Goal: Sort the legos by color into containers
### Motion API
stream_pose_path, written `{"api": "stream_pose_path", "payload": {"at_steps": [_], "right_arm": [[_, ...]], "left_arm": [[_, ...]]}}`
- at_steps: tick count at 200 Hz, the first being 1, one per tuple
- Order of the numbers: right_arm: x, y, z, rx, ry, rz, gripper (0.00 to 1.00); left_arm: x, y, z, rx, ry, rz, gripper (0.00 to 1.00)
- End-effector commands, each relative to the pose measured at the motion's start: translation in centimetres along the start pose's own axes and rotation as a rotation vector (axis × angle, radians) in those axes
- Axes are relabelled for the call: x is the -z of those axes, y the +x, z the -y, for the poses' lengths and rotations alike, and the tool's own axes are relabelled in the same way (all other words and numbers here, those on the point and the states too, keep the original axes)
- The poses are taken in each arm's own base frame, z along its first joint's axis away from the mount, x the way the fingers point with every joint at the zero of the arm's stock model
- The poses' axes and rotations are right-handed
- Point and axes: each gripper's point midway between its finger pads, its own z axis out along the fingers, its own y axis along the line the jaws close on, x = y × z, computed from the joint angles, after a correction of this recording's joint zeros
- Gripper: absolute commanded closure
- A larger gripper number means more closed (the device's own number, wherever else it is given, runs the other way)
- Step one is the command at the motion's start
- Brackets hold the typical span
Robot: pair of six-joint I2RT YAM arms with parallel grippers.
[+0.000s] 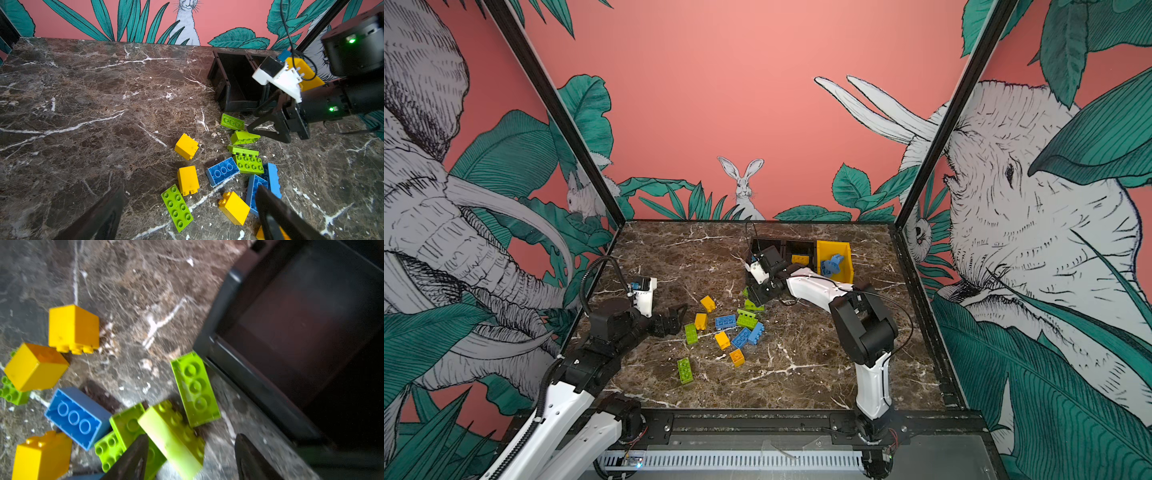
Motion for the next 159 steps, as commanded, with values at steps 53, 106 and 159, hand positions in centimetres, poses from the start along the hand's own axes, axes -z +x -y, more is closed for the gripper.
{"api": "stream_pose_path", "payload": {"at_steps": [53, 106, 159], "right_arm": [[-2.4, 1.4, 1.0, 0.025, 0.133, -0.114, 0.36], [-1.3, 2.9, 1.5, 0.007, 0.163, -0.130, 0.53], [1.1, 6.3, 2.0, -0.062, 0.187, -0.153, 0.57]], "left_arm": [[0.0, 1.0, -0.4, -0.004, -0.020, -0.021, 0.01], [0.0, 0.9, -0.4, -0.003, -0.020, -0.020, 0.01], [0.0, 1.0, -0.5, -0.003, -0.021, -0.020, 0.01]]}}
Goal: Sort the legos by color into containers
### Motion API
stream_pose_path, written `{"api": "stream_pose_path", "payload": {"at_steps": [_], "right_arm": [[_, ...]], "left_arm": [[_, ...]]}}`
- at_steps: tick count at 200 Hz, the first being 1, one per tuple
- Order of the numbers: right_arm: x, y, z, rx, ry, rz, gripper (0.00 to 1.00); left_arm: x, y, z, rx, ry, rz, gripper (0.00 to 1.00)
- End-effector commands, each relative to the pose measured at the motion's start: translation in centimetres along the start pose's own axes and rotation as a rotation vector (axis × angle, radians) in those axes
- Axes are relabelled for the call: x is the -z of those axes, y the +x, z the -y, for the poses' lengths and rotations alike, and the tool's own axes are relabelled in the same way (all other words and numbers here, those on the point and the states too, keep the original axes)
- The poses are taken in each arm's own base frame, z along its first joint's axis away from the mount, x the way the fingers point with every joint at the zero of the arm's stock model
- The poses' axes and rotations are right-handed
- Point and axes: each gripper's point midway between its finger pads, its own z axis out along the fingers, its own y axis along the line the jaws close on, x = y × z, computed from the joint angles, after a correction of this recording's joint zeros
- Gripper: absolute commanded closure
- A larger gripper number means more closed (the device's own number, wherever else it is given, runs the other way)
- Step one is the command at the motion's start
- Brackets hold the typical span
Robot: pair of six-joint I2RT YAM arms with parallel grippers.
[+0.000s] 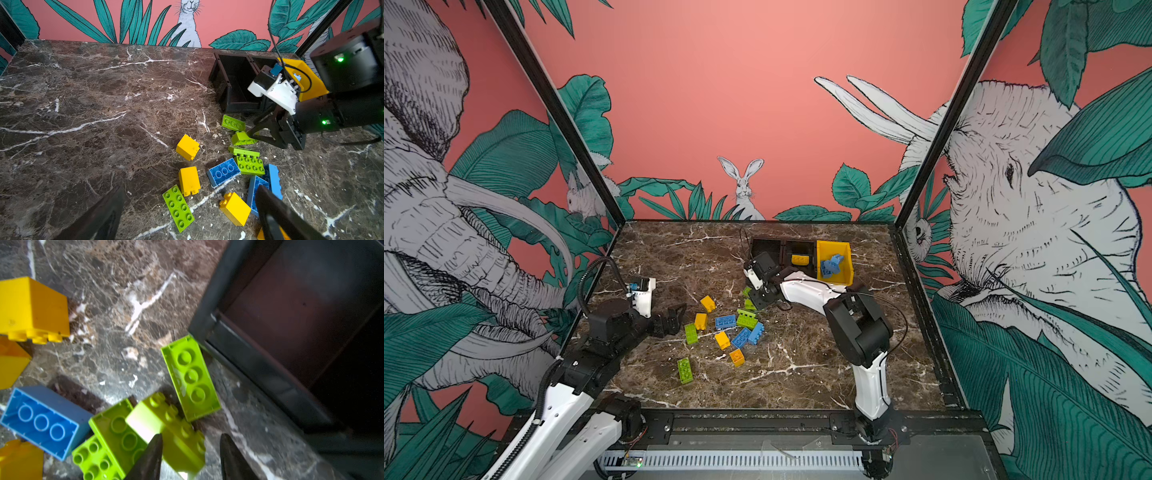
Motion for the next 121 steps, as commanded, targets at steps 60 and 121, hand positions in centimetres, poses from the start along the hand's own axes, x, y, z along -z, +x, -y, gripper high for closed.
{"api": "stream_pose_path", "payload": {"at_steps": [60, 121], "right_arm": [[3.8, 1.9, 0.1, -0.022, -0.019, -0.003, 0.42], [1.9, 2.2, -0.7, 0.142, -0.081, -0.084, 0.34]], "left_arm": [[-0.2, 0.8, -0.1, -0.003, -0.002, -0.023, 0.01], [-0.1, 0.7, 0.0, -0.006, 0.000, -0.022, 0.01]]}}
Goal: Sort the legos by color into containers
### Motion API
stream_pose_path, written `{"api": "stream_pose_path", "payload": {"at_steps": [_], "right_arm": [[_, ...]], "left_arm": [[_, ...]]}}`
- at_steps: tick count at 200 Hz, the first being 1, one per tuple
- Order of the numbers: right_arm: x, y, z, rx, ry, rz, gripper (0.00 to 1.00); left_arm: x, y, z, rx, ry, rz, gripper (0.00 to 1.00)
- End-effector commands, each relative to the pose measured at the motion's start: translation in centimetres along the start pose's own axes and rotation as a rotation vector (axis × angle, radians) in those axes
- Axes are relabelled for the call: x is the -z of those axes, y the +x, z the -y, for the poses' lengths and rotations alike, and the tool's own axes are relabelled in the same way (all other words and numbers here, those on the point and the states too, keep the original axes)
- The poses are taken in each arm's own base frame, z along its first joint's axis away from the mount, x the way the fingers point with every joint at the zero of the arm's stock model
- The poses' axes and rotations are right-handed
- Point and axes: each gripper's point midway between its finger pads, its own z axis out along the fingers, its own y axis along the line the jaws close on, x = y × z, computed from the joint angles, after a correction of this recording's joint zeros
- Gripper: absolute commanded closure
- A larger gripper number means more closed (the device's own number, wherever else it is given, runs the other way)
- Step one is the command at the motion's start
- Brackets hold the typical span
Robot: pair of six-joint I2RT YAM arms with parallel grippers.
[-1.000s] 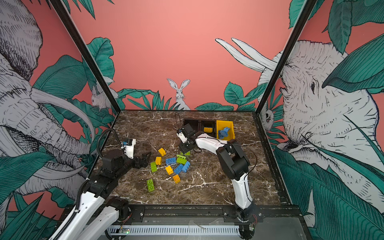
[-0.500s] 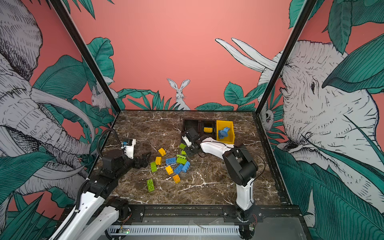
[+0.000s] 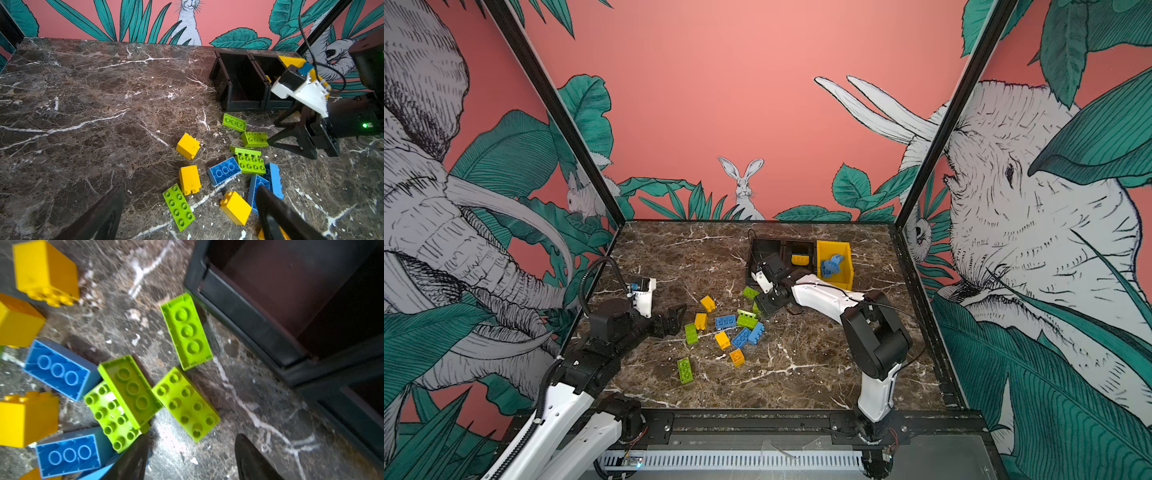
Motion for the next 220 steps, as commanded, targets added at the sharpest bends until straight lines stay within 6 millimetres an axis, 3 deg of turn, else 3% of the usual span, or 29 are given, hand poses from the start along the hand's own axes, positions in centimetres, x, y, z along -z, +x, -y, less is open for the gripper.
{"api": "stream_pose_path", "payload": {"at_steps": [1, 78, 120, 159, 191, 196, 220], "right_arm": [[-1.0, 0.7, -0.4, 0.107, -0.035, -0.063, 0.34], [-3.6, 2.2, 0.6, 0.238, -0.043, -0.185, 0.35], [-4.3, 1.9, 0.2, 0.227, -0.068, -0.176, 0.47], [-2.6, 1.7, 0.3, 0.217, -0.052, -0.138, 0.63], [0.5, 0.5, 0.3, 0.165, -0.046, -0.044, 0.73], [0.6, 1.4, 0.5, 0.147, -0.048, -0.057, 0.73], [3.2, 0.1, 1.3, 0.066, -0.048, 0.027, 0.77]], "left_arm": [[0.0, 0.5, 0.0, -0.006, 0.001, -0.016, 0.01], [0.0, 0.5, 0.0, -0.004, -0.002, -0.016, 0.01], [-0.1, 0.3, -0.1, -0.002, -0.005, -0.016, 0.01], [-0.3, 0.5, -0.1, 0.000, -0.007, -0.021, 0.01], [-0.4, 0.6, -0.3, -0.002, -0.013, -0.021, 0.01], [-0.4, 0.6, -0.2, -0.001, -0.013, -0.023, 0.01], [-0.4, 0.6, -0.3, 0.000, -0.012, -0.021, 0.01]]}}
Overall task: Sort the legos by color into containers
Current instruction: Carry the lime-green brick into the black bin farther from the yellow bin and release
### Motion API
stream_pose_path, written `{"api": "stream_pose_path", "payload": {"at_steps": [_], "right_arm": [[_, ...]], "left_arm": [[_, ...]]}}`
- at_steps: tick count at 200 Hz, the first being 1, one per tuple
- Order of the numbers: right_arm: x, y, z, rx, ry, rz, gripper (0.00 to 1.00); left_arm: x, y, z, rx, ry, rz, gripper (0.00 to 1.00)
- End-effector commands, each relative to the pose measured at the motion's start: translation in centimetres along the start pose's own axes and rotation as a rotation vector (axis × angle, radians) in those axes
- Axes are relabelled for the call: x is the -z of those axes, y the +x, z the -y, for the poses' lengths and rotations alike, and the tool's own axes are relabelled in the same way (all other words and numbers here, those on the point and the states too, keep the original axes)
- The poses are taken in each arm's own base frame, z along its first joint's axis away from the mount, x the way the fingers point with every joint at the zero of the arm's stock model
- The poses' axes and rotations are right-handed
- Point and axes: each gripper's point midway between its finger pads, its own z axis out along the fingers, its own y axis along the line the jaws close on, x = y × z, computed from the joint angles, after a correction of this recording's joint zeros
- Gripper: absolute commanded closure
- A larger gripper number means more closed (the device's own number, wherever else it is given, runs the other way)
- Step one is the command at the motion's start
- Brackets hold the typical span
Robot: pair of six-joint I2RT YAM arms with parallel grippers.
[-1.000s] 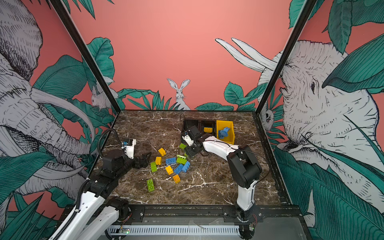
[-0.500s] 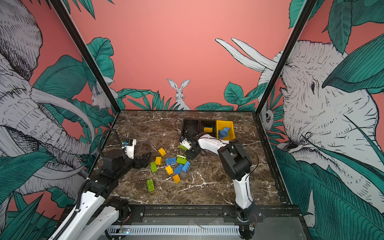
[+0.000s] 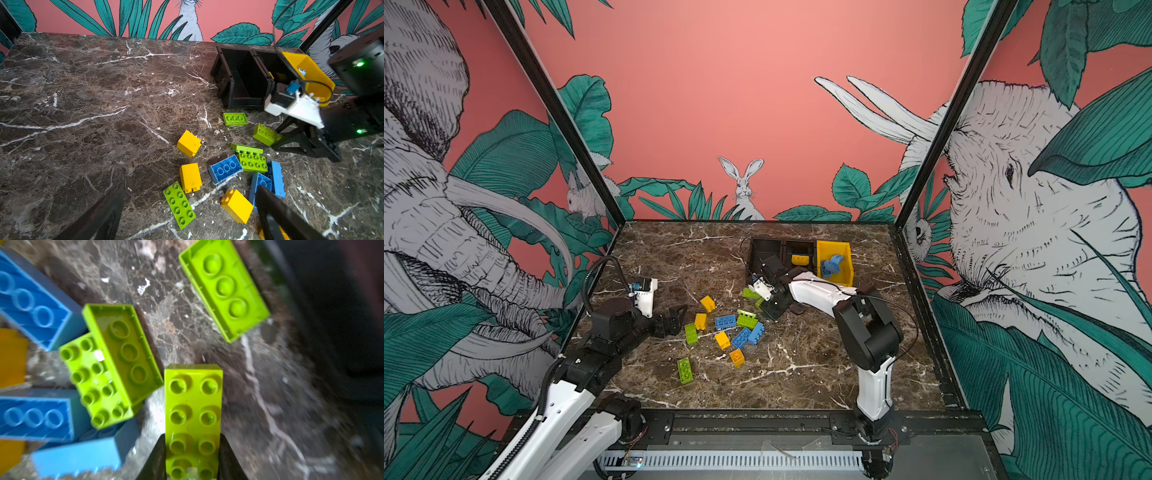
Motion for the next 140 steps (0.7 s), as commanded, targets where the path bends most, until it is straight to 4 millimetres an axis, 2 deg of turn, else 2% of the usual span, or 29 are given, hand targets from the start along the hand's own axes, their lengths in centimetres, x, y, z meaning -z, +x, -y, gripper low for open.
{"api": "stream_pose_path", "payload": {"at_steps": [1, 22, 35, 38, 43, 97, 140], "right_arm": [[3.7, -2.1, 1.0, -0.090, 0.008, 0.136, 0.77], [5.8, -3.6, 2.2, -0.152, 0.016, 0.215, 0.78], [6.1, -4.3, 3.3, -0.184, 0.043, 0.229, 0.78], [6.7, -5.3, 3.8, -0.187, 0.056, 0.252, 0.78], [6.8, -5.8, 4.4, -0.196, 0.071, 0.259, 0.78], [3.9, -10.9, 9.7, -0.293, 0.186, 0.271, 0.79], [1.7, -13.0, 12.5, -0.331, 0.266, 0.281, 0.77]], "left_arm": [[-0.1, 0.3, -0.1, -0.001, -0.007, -0.002, 0.01], [-0.2, 0.4, -0.1, 0.001, -0.002, -0.001, 0.01], [-0.3, 0.4, -0.1, 0.003, -0.001, 0.000, 0.01], [-0.3, 0.5, -0.1, 0.004, 0.000, 0.000, 0.01], [-0.4, 0.5, -0.1, 0.005, 0.002, -0.001, 0.01], [-0.5, 0.8, 0.2, 0.019, 0.022, -0.003, 0.01], [-0.4, 0.9, 0.5, 0.021, 0.037, -0.002, 0.01]]}}
